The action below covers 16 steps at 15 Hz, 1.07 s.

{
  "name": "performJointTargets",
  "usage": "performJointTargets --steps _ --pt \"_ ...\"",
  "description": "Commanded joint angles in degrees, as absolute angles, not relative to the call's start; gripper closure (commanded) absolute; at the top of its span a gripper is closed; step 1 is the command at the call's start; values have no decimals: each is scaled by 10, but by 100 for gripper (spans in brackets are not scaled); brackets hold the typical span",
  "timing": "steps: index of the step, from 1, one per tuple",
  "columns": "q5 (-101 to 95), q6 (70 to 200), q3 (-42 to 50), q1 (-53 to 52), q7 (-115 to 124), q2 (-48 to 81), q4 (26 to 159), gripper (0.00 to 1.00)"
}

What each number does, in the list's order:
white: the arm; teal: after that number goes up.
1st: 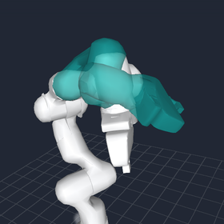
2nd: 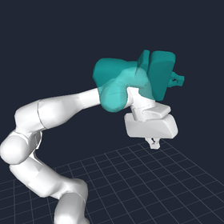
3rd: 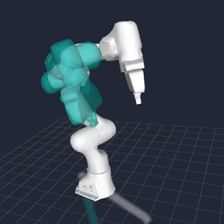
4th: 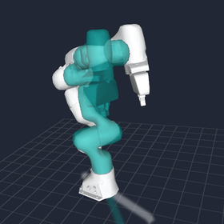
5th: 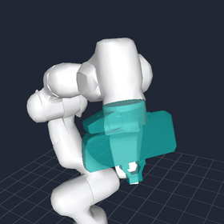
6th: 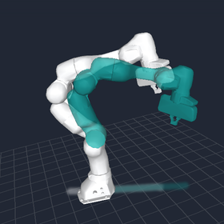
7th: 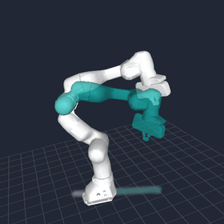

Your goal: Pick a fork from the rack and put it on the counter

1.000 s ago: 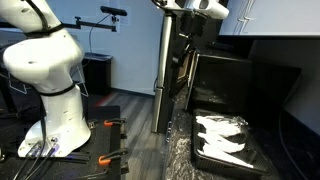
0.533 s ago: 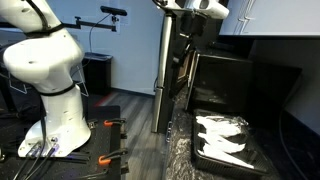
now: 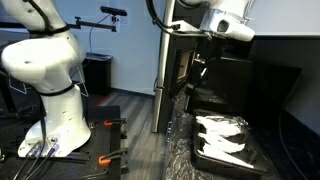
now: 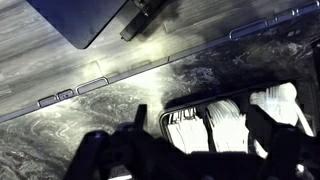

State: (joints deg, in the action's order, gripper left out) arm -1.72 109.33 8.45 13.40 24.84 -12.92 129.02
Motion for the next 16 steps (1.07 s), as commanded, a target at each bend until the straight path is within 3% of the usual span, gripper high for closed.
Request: performJointTargets --steps 1,16 --pt "-15 1138 100 143 252 -78 1286 0" --pt "-1 1188 125 131 264 38 1248 0"
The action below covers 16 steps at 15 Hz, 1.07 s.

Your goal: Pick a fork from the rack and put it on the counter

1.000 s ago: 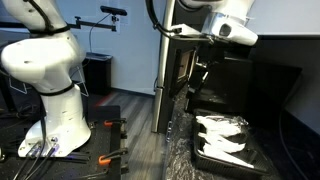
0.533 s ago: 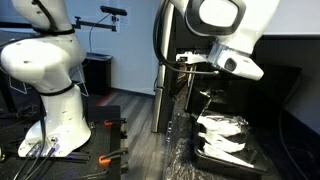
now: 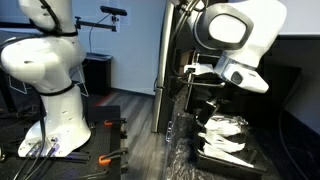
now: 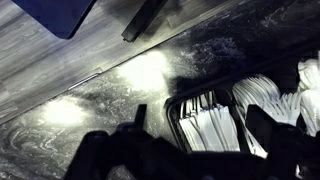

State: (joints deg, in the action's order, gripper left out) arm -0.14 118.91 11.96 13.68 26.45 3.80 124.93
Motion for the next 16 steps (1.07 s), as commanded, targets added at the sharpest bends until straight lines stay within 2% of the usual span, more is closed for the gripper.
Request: performJointTargets --steps 1,5,6,9,10,12,14,15,16 --pt "-1 1187 125 130 265 39 1246 0" --pt "15 1200 125 132 247 56 1234 0" --pt "21 1207 125 132 249 69 1225 5" --pt "41 1227 126 134 234 101 1202 30" --pt "48 1230 126 134 229 113 1193 35" --pt "63 1231 124 135 217 141 1171 35" --pt "75 1231 121 134 205 171 1148 24" --pt "79 1229 119 133 200 185 1136 27" --pt "77 1228 118 131 194 197 1125 24"
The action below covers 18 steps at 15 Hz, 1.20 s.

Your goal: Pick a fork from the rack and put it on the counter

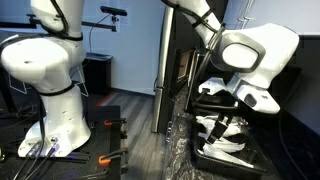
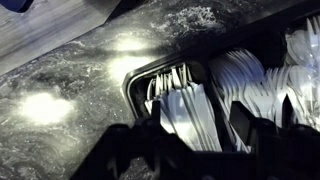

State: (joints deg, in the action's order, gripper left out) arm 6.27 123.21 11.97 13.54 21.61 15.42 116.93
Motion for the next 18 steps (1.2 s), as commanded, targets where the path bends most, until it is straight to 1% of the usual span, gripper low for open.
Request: performJointTargets --steps 1,2,4,5,7,8,9,10,11,12,13,15,17,18 --pt "75 1228 116 129 188 208 1115 27" --pt "70 1228 113 126 181 218 1106 28" --pt "66 1227 109 121 170 234 1088 33" --pt "62 1227 107 118 164 238 1083 39" --pt "61 1227 104 111 160 247 1069 41" --pt "58 1228 104 108 157 251 1065 44" --pt "60 1225 102 107 158 257 1056 43" --pt "60 1227 101 106 155 261 1053 46" --pt "62 1229 100 105 155 266 1047 47" --pt "61 1231 100 106 149 269 1047 51" --pt "60 1233 99 106 146 274 1041 60" --pt "60 1235 98 107 133 284 1036 60" --pt "61 1236 97 109 124 295 1028 56" --pt "61 1235 96 109 120 299 1025 57"
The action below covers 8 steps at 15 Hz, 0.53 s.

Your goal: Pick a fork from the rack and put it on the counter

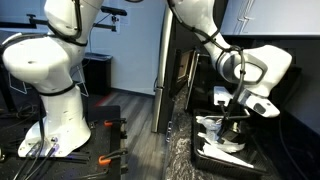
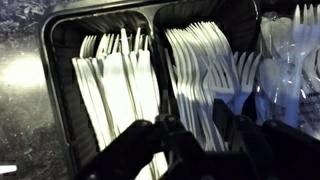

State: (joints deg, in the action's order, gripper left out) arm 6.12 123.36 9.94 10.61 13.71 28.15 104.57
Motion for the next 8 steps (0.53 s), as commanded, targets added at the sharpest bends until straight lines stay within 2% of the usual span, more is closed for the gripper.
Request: performJointTargets --steps 1,3,6,8 --pt "60 1235 97 108 119 303 1021 58" --pt "59 1233 96 108 113 312 1012 63" --pt "57 1233 95 107 112 321 1003 78" --pt "57 1232 94 106 113 326 994 73"
